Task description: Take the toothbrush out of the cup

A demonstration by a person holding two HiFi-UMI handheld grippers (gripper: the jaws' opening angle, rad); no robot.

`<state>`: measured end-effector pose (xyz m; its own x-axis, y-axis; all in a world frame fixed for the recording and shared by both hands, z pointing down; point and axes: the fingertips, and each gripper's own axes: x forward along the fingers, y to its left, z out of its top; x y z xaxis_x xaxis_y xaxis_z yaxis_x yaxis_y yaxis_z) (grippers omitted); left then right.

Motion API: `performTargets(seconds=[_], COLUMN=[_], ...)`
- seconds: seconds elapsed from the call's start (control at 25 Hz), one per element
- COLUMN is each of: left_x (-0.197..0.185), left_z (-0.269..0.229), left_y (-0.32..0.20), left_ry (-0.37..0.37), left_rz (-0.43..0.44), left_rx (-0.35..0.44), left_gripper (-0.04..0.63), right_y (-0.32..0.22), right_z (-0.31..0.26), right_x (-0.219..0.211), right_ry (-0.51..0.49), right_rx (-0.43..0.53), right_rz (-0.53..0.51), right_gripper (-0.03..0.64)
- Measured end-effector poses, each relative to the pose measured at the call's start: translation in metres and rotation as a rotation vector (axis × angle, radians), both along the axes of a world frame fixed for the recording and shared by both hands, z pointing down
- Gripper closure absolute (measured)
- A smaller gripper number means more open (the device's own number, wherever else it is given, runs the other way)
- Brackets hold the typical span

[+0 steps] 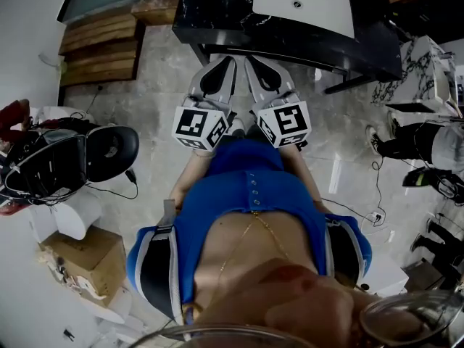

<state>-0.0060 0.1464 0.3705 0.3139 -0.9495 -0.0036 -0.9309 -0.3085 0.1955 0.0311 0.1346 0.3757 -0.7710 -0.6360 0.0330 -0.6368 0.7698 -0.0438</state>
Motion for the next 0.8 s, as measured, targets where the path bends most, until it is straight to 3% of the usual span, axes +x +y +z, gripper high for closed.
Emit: performTargets(seconds=[0.4, 0.8], left_x=[-0.017, -0.043], left_z=[0.01, 0.012], left_y=[-0.039, -0.129], left_ry=[0.011, 0.009], left_rz=[-0.001, -0.048], left_rx=[-0.033, -0.036], left_gripper=[0.591, 0.591], right_y=[-0.039, -0.136], right_z=[0.007, 0.004], right_x=[-0.017, -0.055], right_ry=[-0.007, -0.005], right_rx=[-0.03, -0.016], right_rz=[0.006, -0.069], right_gripper=[0.615, 0.615])
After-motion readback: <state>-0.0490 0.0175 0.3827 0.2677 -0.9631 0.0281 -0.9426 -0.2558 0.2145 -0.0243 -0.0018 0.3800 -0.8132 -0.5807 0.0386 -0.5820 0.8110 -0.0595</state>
